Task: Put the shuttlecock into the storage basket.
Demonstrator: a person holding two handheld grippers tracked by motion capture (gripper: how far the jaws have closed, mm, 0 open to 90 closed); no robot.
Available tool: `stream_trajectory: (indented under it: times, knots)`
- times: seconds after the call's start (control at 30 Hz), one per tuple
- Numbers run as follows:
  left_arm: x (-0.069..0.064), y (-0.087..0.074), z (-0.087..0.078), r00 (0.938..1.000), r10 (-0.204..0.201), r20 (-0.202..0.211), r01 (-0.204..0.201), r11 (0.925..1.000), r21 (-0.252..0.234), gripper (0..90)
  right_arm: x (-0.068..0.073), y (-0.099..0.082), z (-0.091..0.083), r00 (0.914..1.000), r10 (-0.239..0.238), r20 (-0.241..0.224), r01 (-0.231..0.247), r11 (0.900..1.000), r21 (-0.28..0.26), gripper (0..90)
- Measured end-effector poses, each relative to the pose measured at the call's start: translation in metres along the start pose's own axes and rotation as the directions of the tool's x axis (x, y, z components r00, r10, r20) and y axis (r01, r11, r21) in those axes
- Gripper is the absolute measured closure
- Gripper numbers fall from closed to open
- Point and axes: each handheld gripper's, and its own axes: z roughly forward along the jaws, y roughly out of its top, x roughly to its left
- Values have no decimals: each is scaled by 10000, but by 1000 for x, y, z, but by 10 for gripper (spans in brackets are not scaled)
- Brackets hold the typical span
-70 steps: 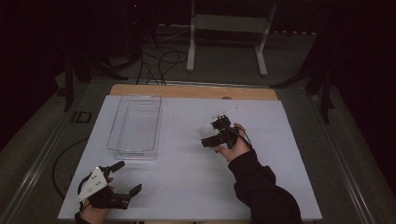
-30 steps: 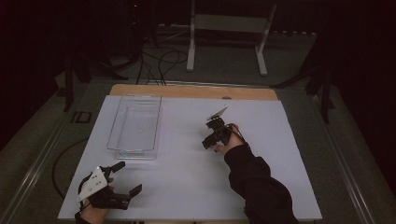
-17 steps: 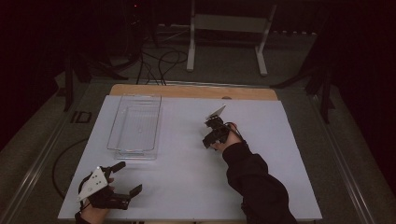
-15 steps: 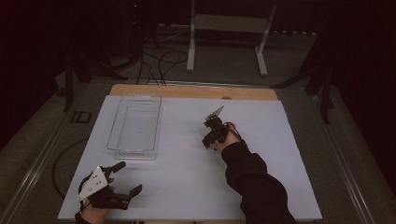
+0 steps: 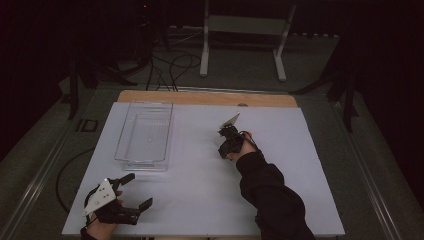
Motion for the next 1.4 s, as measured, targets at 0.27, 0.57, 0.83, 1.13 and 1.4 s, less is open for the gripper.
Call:
stream_trajectory:
  times: [0.27,0.57,0.83,1.13,1.4]
  knots:
    - [0,0,0,10000,-24,8,24,10000,19,0,0,0,1,10000,-42,-57,43,9998,187,650]
    - [1,0,0,10000,-44,29,44,10000,12,0,-3,0,-9,9996,-232,-159,233,9997,96,661]
    - [1,0,0,10000,-56,25,56,10000,23,0,-8,-5,-14,9967,-789,-195,793,9967,198,662]
    - [0,0,1,10000,-40,19,40,10000,45,0,-9,-15,-20,9797,-1936,-525,1952,9804,270,662]
    - [0,0,1,10000,-29,18,29,10000,78,0,-12,-27,-21,9610,-2694,-622,2722,9613,430,662]
